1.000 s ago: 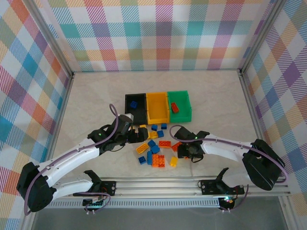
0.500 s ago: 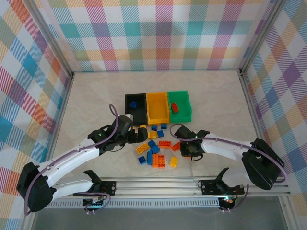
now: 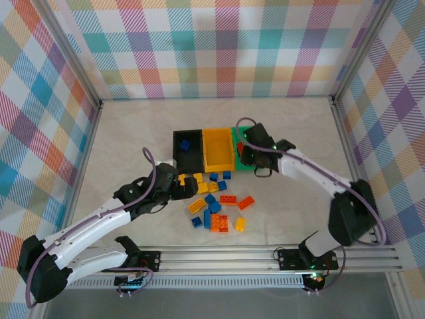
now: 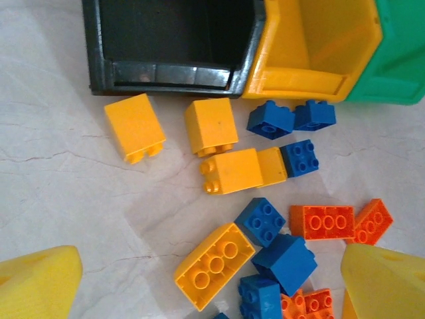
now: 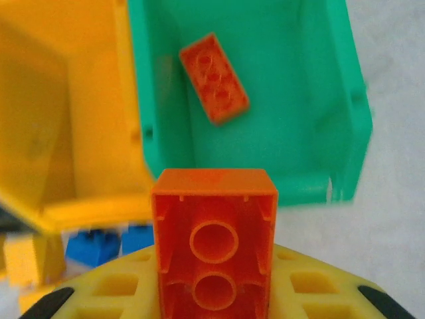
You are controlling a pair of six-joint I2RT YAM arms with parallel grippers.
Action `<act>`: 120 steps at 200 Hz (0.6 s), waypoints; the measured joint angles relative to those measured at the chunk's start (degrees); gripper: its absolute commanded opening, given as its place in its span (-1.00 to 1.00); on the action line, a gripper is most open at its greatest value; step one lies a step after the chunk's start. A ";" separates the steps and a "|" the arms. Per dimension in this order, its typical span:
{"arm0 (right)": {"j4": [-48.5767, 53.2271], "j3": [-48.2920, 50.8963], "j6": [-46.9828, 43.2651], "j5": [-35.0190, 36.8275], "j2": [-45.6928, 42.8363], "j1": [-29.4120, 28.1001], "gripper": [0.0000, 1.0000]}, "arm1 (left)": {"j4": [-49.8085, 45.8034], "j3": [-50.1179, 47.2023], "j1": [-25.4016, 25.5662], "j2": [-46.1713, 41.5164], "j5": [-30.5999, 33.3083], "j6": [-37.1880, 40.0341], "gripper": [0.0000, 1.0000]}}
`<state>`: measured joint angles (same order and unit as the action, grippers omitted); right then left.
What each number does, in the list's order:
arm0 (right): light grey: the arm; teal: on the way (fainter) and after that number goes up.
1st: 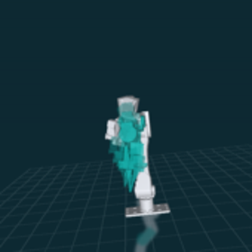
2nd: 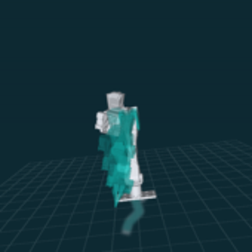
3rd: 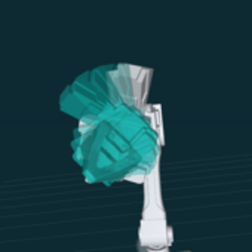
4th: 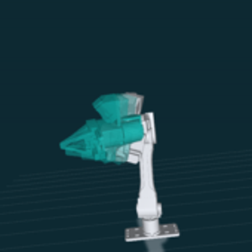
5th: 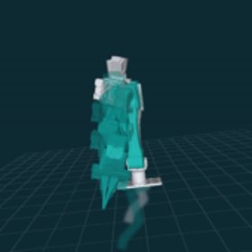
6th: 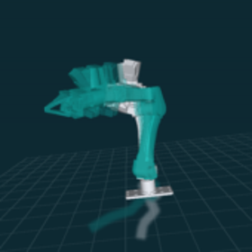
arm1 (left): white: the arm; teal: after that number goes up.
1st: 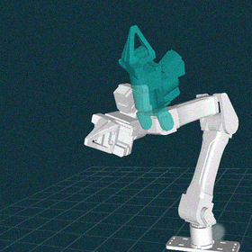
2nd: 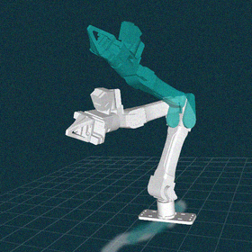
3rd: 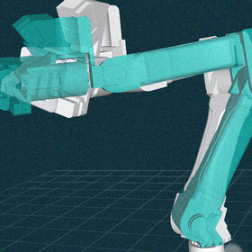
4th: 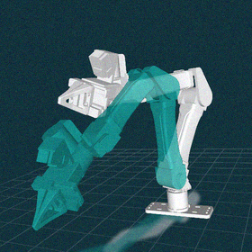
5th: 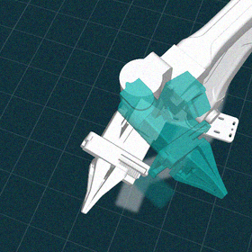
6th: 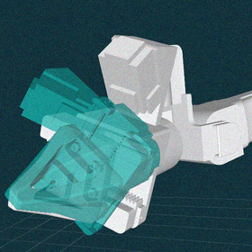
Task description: Sort the legos into containers by color
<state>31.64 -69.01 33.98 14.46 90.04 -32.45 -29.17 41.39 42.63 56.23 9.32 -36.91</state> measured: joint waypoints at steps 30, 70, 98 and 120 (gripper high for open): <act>-0.24 -9.53 -1.22 0.33 12.55 3.30 -0.26 | -0.94 -0.98 0.00 -0.42 0.70 -1.31 1.00; 1.31 -17.25 -1.53 0.72 20.41 4.76 0.34 | -2.34 -1.95 0.00 -1.99 1.77 -2.69 1.00; 2.19 -19.37 -1.46 0.52 20.24 4.90 0.46 | -2.38 -1.95 0.00 -2.73 1.95 -2.73 1.00; 1.18 -16.46 -1.44 -0.42 16.72 4.74 0.50 | -2.43 -1.95 0.00 -2.21 1.88 -2.40 1.00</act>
<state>32.82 -85.47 32.53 14.04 106.76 -27.70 -31.59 39.44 42.63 54.02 11.20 -39.31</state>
